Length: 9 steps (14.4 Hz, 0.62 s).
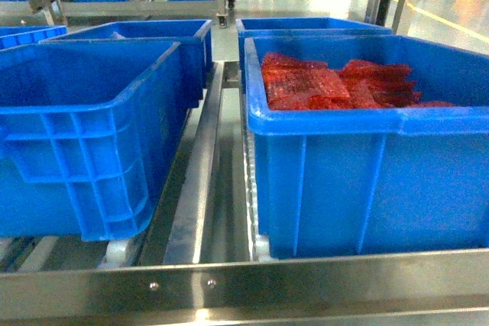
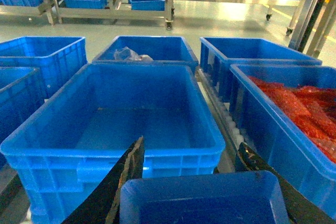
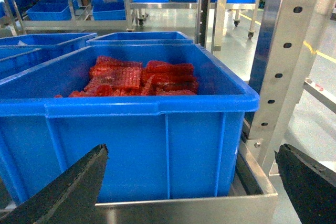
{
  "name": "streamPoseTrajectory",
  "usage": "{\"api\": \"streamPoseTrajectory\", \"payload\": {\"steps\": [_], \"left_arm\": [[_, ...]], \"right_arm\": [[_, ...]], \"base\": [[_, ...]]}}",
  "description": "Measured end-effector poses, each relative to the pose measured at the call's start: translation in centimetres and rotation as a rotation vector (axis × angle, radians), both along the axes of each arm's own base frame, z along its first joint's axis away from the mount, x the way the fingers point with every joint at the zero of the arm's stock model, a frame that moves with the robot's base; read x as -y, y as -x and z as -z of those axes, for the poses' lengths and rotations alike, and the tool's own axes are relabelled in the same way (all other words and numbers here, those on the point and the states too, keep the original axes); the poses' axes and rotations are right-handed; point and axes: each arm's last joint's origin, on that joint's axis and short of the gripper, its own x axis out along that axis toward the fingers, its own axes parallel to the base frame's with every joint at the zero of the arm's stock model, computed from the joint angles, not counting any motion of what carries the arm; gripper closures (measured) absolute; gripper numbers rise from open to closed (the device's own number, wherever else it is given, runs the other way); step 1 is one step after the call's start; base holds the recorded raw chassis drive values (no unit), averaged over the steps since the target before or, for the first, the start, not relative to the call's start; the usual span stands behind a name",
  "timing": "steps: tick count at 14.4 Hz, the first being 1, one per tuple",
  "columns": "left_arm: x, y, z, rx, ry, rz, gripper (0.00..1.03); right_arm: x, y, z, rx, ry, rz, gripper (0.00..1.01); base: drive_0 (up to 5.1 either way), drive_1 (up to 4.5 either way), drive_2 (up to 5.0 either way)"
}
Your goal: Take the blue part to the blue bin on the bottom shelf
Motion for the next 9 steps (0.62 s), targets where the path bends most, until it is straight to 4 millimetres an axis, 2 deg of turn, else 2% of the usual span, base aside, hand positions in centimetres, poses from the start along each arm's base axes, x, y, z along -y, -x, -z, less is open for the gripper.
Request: {"api": "streamPoseTrajectory", "payload": {"steps": [9], "left_arm": [[0.01,-0.02,0.01,-0.001,0.000,0.000,0.59]], "right_arm": [[0.00,0.00,0.03,-0.003,0.000,0.000,0.03]], "base": [[0.0,4.31,-4.3]]}}
